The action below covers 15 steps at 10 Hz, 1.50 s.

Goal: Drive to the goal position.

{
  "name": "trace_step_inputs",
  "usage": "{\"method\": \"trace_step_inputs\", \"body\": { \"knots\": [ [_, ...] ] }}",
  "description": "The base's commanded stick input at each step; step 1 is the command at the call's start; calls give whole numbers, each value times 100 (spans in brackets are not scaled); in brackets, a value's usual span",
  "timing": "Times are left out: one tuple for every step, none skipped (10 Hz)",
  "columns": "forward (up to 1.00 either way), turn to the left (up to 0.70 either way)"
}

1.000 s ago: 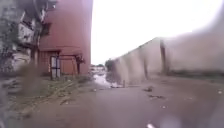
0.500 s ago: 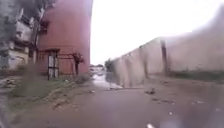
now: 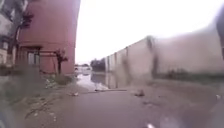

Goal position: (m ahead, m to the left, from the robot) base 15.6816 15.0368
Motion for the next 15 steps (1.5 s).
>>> {"method": "trace_step_inputs", "body": {
  "knots": [
    [50, -48],
    [50, -48],
    [50, -48],
    [50, -48],
    [50, -48],
    [50, -48],
    [50, -48],
    [50, -48],
    [50, -48],
    [50, -48],
    [50, -48],
    [50, -48],
    [50, -45],
    [50, -32],
    [50, -18]
  ]
}}
